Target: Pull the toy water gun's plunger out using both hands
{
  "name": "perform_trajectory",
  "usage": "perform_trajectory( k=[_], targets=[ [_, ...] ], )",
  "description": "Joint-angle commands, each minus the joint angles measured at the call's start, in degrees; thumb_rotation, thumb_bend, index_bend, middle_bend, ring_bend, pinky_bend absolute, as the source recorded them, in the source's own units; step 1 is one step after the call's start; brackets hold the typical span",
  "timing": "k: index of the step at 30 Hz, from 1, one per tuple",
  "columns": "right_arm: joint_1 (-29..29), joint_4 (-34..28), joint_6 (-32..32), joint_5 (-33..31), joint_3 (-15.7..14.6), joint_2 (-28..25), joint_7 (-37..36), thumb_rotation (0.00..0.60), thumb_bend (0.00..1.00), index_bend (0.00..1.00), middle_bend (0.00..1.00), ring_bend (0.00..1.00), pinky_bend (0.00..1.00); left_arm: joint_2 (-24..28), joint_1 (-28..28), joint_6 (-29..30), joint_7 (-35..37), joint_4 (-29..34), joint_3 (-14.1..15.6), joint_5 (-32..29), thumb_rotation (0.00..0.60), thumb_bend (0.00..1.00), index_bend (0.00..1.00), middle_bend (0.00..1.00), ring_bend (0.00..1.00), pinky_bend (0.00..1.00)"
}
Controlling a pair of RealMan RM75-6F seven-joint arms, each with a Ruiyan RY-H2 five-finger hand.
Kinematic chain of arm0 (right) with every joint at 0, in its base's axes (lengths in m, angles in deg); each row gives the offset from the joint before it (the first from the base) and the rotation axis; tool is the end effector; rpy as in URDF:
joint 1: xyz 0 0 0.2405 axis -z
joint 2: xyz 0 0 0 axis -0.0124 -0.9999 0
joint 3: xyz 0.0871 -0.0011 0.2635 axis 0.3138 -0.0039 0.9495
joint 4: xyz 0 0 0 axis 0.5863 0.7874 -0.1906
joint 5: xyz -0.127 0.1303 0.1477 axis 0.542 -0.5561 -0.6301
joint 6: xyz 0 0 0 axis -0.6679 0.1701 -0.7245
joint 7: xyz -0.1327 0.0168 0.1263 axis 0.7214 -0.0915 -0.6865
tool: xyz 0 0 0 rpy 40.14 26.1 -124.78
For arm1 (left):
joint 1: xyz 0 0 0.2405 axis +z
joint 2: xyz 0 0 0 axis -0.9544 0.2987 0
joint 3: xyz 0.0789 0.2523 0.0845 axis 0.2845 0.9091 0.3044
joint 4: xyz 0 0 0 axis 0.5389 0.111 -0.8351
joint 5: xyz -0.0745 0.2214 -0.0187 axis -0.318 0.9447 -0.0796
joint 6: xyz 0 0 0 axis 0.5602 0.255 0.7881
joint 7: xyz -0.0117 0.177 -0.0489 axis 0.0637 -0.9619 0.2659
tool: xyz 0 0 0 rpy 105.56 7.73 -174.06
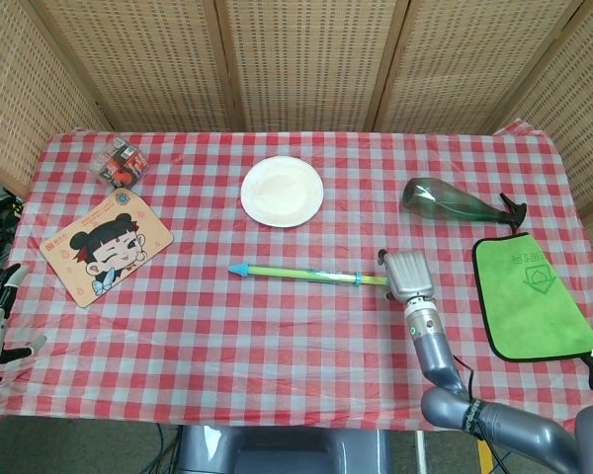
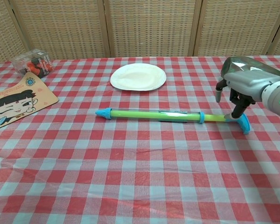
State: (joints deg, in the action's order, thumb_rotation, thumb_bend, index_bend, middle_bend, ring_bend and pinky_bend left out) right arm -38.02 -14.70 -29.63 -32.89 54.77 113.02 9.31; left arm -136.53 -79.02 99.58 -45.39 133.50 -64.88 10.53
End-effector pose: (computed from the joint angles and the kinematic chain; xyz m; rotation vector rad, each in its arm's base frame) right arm -0.2040 -0.4154 -0.0507 1.6419 -0.8987 0.6526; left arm -0.3526 0.2370 0.1441 -1.3723 -0.9216 -0.8243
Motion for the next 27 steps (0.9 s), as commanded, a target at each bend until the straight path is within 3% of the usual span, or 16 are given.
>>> perform_trajectory(
  k=[1, 12, 27],
  targets=[
    [-0.86, 1.8, 0.41, -1.15, -0.61, 1.12, -0.38, 0.6, 0.43, 0.45, 1.0, 1.0, 0.72, -0.04, -0.14, -0.27, 0.08, -0.14, -0.03, -0.16, 0.6, 0.13, 0.0, 0.0, 0.0, 0.0],
    [-2.0, 6.4, 1.46, -2.06, -1.38, 2.55, -3.38, 0.6, 0.43, 0.52, 1.0, 1.0, 0.72, 0.06, -0.54, -1.39, -0.49, 0.07, 0.09, -0.88, 0.6, 0.13, 0.0, 0.0, 0.0, 0.0],
    [-2.98, 10.76, 3.72, -3.12, -2.66, 3.87, -5.31, 0.6, 0.48, 0.54, 1.0, 1.0, 0.72, 0.35, -0.37, -0.91, -0.82, 0.61, 0.14, -0.92, 0.6, 0.13, 0.0, 0.0, 0.0, 0.0]
  ],
)
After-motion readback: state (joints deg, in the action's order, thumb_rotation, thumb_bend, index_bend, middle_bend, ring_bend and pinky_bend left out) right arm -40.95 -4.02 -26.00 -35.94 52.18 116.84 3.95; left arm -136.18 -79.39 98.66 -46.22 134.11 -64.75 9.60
